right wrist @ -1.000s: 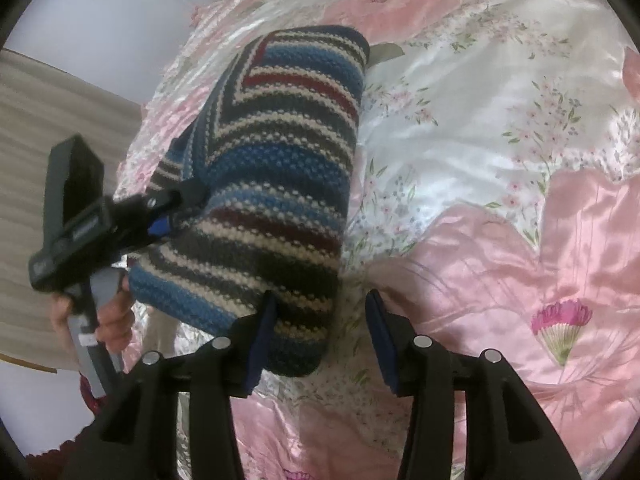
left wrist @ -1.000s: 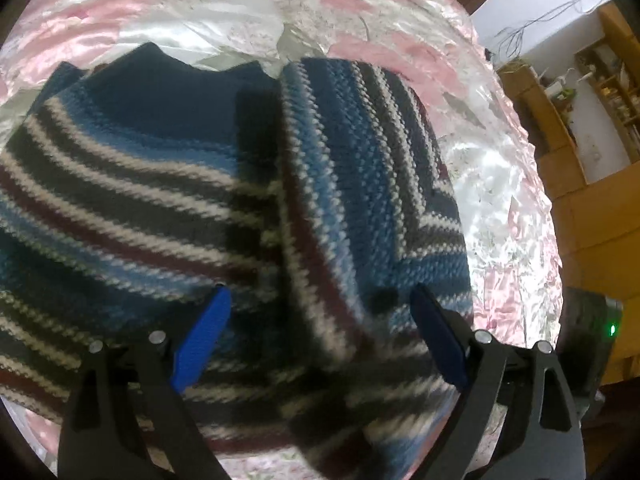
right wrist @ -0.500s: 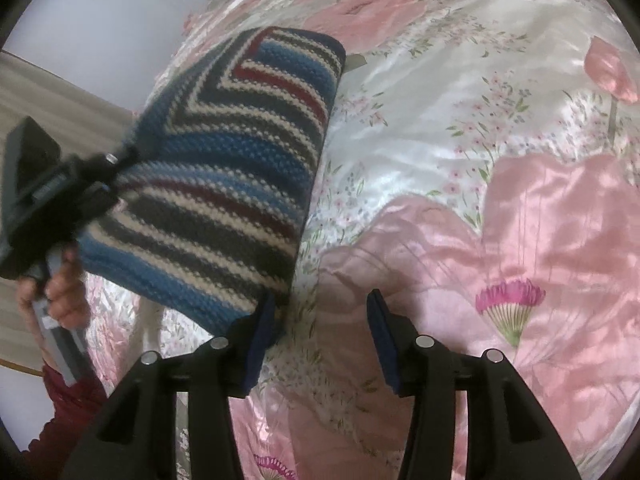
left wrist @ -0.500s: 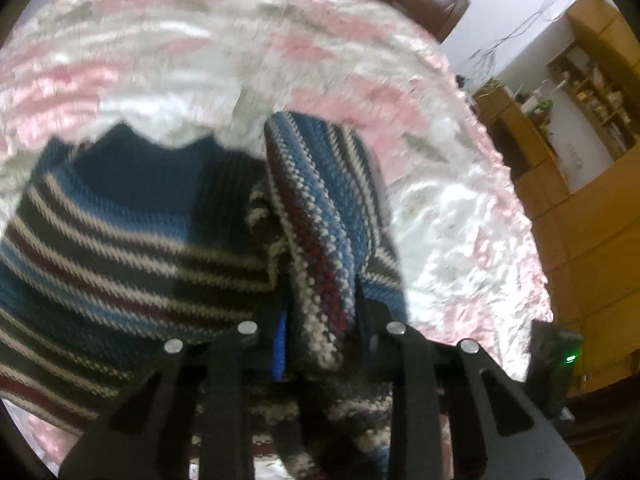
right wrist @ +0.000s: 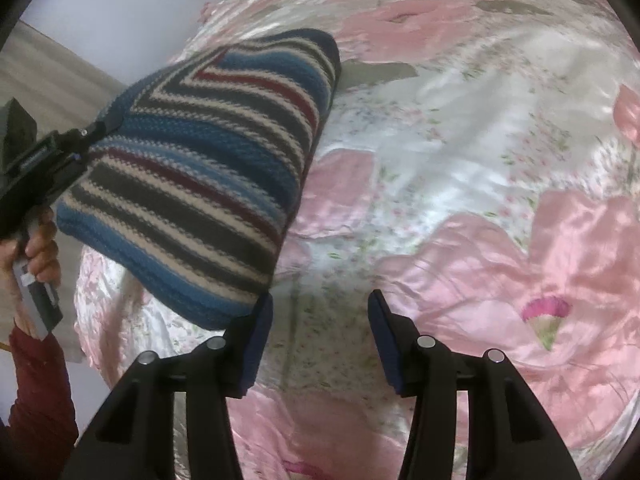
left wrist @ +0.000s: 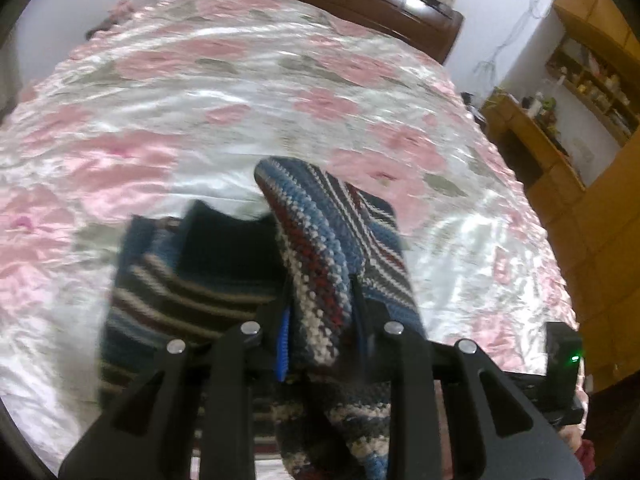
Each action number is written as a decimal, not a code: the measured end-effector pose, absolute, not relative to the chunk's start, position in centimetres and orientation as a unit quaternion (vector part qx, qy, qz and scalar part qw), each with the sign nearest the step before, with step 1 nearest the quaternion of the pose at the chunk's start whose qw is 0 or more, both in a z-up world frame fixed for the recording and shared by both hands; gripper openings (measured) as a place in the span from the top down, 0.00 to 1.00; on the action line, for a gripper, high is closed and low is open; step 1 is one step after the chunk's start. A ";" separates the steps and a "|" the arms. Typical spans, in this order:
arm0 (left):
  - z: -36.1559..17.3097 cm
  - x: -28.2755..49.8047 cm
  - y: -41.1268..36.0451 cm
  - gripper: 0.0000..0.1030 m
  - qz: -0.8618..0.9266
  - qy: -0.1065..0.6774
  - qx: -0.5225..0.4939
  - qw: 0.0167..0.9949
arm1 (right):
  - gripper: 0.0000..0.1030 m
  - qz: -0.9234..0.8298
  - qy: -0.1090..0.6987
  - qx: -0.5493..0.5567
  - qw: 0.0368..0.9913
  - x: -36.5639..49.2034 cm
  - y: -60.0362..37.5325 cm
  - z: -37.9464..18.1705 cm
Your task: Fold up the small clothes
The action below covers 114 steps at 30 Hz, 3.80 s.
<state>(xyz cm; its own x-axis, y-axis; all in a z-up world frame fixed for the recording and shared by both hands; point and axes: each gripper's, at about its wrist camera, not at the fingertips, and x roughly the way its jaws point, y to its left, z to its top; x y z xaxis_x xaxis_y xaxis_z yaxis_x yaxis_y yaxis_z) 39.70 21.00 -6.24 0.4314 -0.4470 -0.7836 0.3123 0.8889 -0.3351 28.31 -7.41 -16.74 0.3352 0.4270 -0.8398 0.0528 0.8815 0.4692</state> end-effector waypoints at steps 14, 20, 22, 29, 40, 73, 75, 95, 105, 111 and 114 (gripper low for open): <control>-8.2 42.4 31.3 0.83 -0.164 0.482 -0.078 0.857 | 0.51 0.142 0.584 0.173 0.781 30.2 -1.9 -17.3; -11.1 42.2 32.1 0.83 -0.159 0.503 -0.063 0.847 | 0.51 0.140 0.593 0.159 0.777 30.6 -0.9 -17.9; -12.5 42.1 31.8 0.83 -0.160 0.515 -0.050 0.840 | 0.51 0.140 0.597 0.158 0.774 30.8 -0.5 -18.1; -13.3 40.8 33.7 0.77 -0.160 0.523 -0.092 0.832 | 0.50 0.131 0.601 0.149 0.774 30.9 -0.1 -18.4; -10.8 34.8 32.8 0.46 -0.186 0.528 -0.055 0.827 | 0.45 0.125 0.601 0.151 0.775 30.9 0.4 -17.6; -15.9 36.0 35.9 0.90 -0.181 0.552 -0.060 0.812 | 0.57 0.196 0.618 0.243 0.721 33.2 4.7 -20.6; -15.3 35.8 36.1 0.90 -0.184 0.549 -0.064 0.813 | 0.68 0.200 0.617 0.246 0.720 33.3 4.9 -20.5; -12.4 34.0 37.0 0.29 -0.208 0.526 -0.033 0.824 | 0.47 0.172 0.614 0.148 0.756 33.6 3.8 -15.6; -12.0 44.7 35.6 0.26 -0.172 0.552 -0.070 0.813 | 0.43 0.118 0.610 0.142 0.771 39.3 1.5 -14.6; -14.3 47.9 33.8 0.30 -0.186 0.575 -0.118 0.788 | 0.39 0.117 0.605 0.152 0.773 40.2 1.0 -15.6; -14.5 48.0 32.5 0.48 -0.209 0.577 -0.121 0.780 | 0.35 0.118 0.603 0.152 0.774 40.2 0.5 -15.8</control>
<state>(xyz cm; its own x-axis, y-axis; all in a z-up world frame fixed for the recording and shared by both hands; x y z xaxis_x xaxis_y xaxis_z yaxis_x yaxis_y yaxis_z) 47.96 32.53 -14.46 0.2478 -0.4664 -0.8492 0.1866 0.8831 -0.4306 40.23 0.52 -15.79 0.2441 0.3653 -0.8983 0.0015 0.9262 0.3771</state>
